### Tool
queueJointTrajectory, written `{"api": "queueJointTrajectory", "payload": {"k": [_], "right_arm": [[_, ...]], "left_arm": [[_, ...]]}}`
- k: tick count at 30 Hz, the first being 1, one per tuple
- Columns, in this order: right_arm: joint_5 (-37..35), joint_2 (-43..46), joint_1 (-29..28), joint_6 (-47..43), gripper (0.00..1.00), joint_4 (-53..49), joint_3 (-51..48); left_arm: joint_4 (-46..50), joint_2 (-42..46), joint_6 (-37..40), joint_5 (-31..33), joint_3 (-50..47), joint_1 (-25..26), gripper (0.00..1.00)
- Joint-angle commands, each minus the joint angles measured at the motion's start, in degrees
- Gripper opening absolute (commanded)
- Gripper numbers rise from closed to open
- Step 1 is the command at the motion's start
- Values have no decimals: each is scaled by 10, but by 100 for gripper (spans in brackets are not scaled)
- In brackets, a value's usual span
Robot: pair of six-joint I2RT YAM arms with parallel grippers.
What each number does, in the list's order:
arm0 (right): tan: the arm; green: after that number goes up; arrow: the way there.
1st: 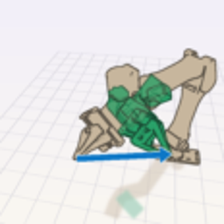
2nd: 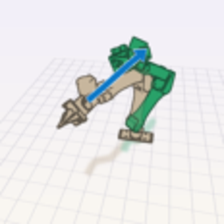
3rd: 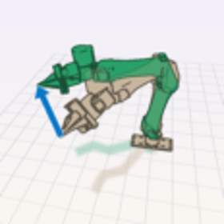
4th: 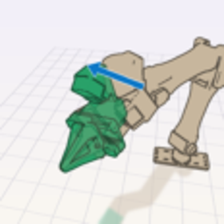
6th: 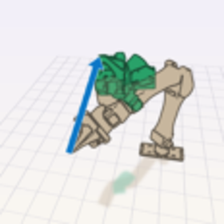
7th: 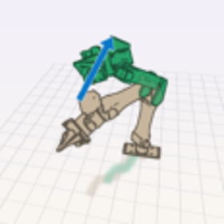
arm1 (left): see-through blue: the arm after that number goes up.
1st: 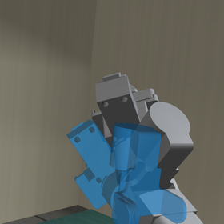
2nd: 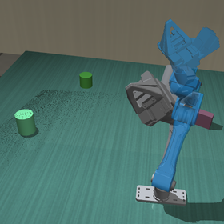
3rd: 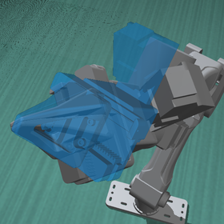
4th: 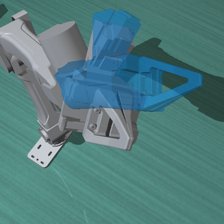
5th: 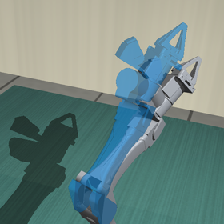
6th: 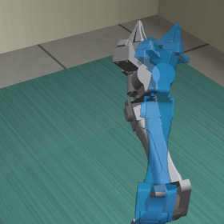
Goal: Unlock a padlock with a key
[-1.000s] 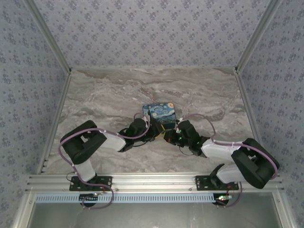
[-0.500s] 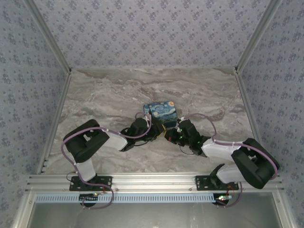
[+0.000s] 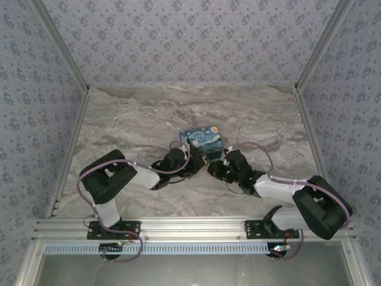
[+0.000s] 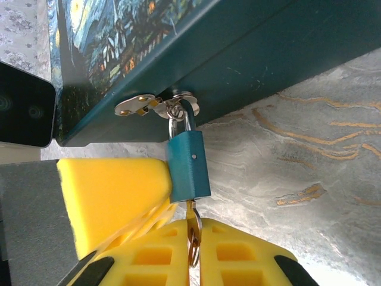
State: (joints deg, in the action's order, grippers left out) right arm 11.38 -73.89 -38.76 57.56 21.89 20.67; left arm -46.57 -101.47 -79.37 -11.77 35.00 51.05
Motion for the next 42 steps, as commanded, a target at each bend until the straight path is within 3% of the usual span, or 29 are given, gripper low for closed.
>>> {"api": "queueJointTrajectory", "payload": {"k": [1, 4, 7, 16, 24, 29, 36, 42], "right_arm": [[12, 9, 8, -17, 9, 10, -17], [16, 9, 15, -20, 0, 18, -19], [17, 9, 17, -23, 0, 15, -17], [31, 11, 24, 6, 0, 28, -19], [39, 16, 23, 33, 0, 36, -18], [38, 10, 21, 30, 0, 36, -17], [41, -5, 20, 32, 0, 48, -12], [42, -21, 14, 34, 0, 52, -1]], "left_arm": [[2, -12, -28, -33, 13, 10, 15], [6, -8, -25, -32, 12, 10, 15], [12, -4, -21, -32, 11, 9, 18], [73, 83, 9, 2, -36, -5, 43], [31, 105, 7, 26, -70, 1, 67], [10, 88, 14, 31, -64, -12, 65], [35, 84, 58, 10, -41, -68, 47], [61, 76, 92, -13, -20, -112, 39]]}}
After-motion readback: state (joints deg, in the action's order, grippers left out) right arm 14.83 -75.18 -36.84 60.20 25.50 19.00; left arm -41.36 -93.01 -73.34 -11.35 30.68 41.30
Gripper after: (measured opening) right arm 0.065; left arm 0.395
